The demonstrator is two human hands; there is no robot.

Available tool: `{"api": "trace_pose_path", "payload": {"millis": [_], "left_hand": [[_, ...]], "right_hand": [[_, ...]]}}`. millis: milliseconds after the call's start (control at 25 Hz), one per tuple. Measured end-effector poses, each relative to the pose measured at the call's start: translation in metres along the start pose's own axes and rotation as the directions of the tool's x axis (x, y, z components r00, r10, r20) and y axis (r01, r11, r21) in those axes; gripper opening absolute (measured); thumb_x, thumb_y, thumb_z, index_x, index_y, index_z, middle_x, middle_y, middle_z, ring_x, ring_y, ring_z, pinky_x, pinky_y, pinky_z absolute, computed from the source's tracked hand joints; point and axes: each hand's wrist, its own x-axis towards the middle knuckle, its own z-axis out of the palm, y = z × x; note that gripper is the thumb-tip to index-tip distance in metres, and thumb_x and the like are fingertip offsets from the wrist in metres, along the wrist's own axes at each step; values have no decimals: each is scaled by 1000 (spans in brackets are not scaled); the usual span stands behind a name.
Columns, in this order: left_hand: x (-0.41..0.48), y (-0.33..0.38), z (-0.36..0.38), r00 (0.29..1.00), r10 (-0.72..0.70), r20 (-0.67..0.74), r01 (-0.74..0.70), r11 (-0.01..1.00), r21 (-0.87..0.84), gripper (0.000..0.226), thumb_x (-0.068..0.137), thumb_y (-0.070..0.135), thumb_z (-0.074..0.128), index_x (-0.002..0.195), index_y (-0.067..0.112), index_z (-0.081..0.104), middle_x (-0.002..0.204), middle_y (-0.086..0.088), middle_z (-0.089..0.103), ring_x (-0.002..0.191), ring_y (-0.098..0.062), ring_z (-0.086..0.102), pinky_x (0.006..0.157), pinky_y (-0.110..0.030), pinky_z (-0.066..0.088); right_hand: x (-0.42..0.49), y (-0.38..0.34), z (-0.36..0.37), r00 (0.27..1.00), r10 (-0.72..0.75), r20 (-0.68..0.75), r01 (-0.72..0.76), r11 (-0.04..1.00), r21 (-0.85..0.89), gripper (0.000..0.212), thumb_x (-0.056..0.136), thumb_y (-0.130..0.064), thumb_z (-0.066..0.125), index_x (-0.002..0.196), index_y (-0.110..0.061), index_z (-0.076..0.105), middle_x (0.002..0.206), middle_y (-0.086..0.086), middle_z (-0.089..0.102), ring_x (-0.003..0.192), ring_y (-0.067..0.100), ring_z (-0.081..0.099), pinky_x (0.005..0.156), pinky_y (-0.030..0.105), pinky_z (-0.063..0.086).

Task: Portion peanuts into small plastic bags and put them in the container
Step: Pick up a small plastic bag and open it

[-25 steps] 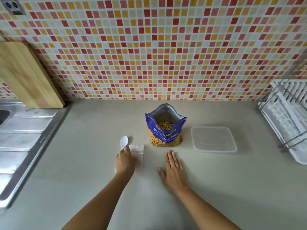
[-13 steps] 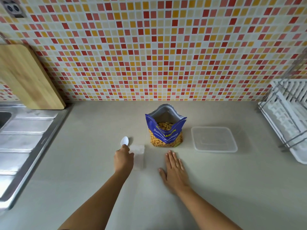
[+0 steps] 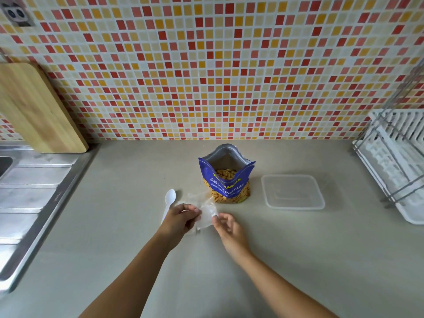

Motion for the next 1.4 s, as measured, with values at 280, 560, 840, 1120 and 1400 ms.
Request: {"api": "trace_pose_path", "payload": {"millis": [280,560,840,1120,1400], "left_hand": [[-10,16,1,989,144,38,-142,988,-59,4,86,7,60,88,11,61,86,-6,68,77,-16,64,69,-21,50],[-22,43,9,958,140,251,-137,990,-33,20,94,5,47,94,6,68,84,-5,73,72,-14,70,66,-21,57],[-25,40,22,946,171,275,-151,984,-94,27,92,0,48,89,8,74,82,-8,74,71,-15,71,66,-20,57],[-27,42,28,934,177,311,-109,969,-224,26,86,2,51,90,8,76,87,-8,74,75,-13,71,63,-19,57],[-28,39,31,944,169,284,-136,982,-133,27,87,-10,51,106,3,65,85,-6,73,72,-11,70,65,-19,57]], "right_hand": [[-5,-18,-11,996,-81,40,81,997,8,11,83,-11,67,81,-22,68,73,-7,68,67,2,60,69,21,48],[-7,-61,-38,993,-114,13,111,982,152,11,88,-8,60,88,-17,66,62,-7,64,62,9,62,66,23,53],[-11,-73,-58,980,-194,-34,197,963,182,12,87,-5,61,89,-16,66,64,-7,61,59,6,58,63,18,51],[-9,-75,-59,977,-202,-65,211,957,197,14,88,-4,60,90,-16,65,59,-7,58,54,4,54,59,15,48],[-11,-75,-59,975,-209,-74,219,957,188,11,87,-5,61,89,-15,65,56,-7,60,54,4,54,57,14,46]]}}
